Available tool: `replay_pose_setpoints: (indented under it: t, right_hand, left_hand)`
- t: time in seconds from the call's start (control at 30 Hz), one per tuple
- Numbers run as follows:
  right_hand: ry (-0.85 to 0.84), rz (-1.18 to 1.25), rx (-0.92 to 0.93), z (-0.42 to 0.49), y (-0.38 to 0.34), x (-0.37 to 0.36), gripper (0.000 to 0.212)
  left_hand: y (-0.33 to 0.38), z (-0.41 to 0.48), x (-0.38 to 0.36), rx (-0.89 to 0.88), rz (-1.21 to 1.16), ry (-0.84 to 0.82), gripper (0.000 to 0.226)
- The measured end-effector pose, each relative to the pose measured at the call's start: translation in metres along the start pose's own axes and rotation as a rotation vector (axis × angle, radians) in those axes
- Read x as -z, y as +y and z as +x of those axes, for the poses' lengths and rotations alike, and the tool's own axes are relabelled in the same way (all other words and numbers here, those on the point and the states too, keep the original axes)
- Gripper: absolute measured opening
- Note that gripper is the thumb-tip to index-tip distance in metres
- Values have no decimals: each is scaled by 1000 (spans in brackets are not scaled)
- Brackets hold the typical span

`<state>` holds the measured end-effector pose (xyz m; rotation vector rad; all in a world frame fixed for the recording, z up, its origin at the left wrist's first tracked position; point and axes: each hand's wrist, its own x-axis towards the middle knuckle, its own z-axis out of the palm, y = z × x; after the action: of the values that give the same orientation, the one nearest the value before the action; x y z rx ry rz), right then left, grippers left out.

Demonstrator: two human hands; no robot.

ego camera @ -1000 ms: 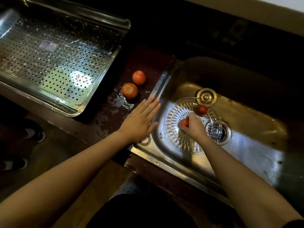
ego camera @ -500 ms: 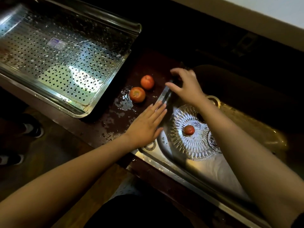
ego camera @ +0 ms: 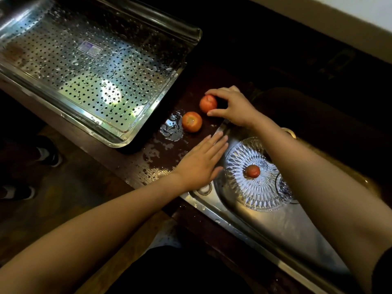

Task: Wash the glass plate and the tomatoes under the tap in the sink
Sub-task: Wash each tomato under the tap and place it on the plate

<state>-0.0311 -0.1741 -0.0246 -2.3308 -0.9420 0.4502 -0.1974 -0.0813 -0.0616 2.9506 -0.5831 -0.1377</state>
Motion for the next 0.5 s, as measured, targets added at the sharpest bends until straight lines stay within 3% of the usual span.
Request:
replay_pose_setpoints:
  t: [0.2,0.4,0.5]
  right_hand:
    - [87,163,-27,-40,-6,37,58]
    - [308,269,-133,-130,-7,92,53]
    - [417,225,-219,-183,-4,111,53]
  left_hand:
    - [2,2,4,36,-89,-44,62]
    - [35,56,59,273,-703,257,40]
    - [73,98,94,317,-1163,162,30]
